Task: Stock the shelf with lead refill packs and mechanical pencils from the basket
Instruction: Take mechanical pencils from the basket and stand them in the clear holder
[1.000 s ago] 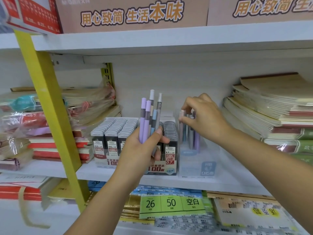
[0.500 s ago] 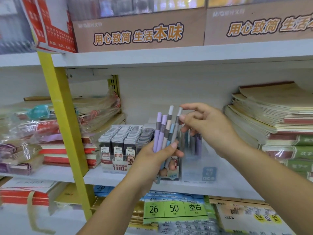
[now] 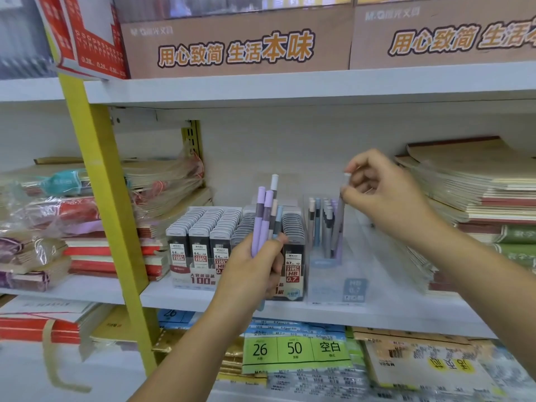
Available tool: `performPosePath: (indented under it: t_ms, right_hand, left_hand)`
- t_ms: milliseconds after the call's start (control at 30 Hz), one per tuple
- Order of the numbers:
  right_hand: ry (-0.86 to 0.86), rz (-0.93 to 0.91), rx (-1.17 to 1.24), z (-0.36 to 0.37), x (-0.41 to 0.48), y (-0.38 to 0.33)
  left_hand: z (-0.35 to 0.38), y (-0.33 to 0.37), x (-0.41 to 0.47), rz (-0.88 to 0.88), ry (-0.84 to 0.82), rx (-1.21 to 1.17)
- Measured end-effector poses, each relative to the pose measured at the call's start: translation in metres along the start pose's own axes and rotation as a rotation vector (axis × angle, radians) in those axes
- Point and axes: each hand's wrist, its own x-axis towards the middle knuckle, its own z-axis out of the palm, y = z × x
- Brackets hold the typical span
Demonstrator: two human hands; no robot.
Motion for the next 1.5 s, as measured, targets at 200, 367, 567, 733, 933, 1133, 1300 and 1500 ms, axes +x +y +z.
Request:
performPosePath:
  t_ms: [200,367,567,733,933,1133,1300,1500]
  right_hand:
    - [-0.085,-0.029,-0.148,0.011,-0.013,0.017]
    - [-0.090,-0.024,-0.120,0.011,-0.014,0.017]
    - [0.096,0.018,0.020,-0.007,0.000,0.007]
    - [0.186,0.062,-0.023,-0.023,0.018,0.017]
    - [0.012,0.021,-0.207,0.000,0.013,0.043]
    - [-0.038,-0.011,-0.257,0.005,0.005,0.050]
    - [-0.019,-0.025,-0.290,0.007,0.007,0.053]
    - [-0.021,-0.018,-0.290,0.006,0.006,0.055]
  left_hand:
    - [-0.002,-0.004,0.000,0.065,-0.025,0.044]
    - [-0.003,-0.009,0.002,0.088,-0.034,0.057]
    - [-0.005,-0.012,0.001,0.096,-0.046,0.055]
    - [-0.002,-0.008,0.000,0.108,-0.059,0.074]
    - [0.005,-0.005,0.000,0.119,-0.056,0.076]
    - [0.003,-0.008,0.001,0.107,-0.057,0.041]
    - [0.004,-0.010,0.002,0.122,-0.066,0.061]
    - [0.008,-0.009,0.003,0.157,-0.102,0.095]
